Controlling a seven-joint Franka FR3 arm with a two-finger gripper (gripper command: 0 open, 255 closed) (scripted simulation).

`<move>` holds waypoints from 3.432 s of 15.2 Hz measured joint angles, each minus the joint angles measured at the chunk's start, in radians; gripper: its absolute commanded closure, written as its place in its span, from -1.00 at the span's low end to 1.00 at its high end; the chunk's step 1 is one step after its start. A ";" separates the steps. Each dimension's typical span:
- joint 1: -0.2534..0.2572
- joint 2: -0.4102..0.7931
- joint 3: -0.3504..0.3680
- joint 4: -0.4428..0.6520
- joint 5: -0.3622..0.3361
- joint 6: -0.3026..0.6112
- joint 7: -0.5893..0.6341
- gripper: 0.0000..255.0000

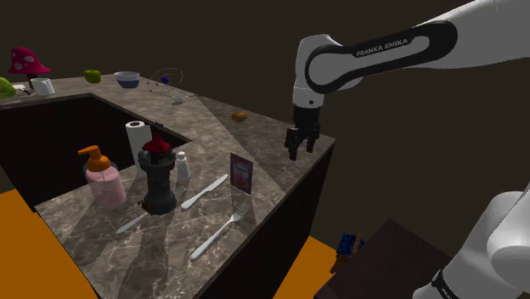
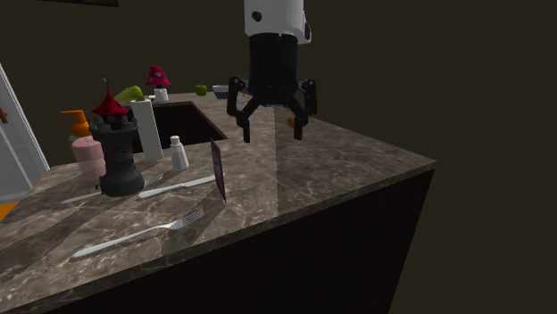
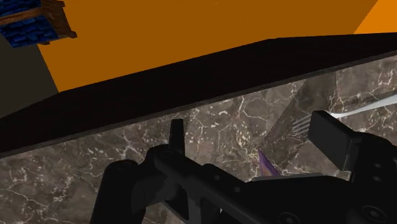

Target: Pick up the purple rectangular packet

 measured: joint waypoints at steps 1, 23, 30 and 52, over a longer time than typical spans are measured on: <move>0.006 0.037 0.007 0.034 -0.006 0.008 0.005 -1.00; 0.129 0.663 0.050 0.724 -0.157 0.027 0.043 -1.00; 0.129 0.673 0.049 0.706 -0.159 0.055 0.044 1.00; 0.135 0.651 0.052 0.863 -0.153 -0.124 0.038 1.00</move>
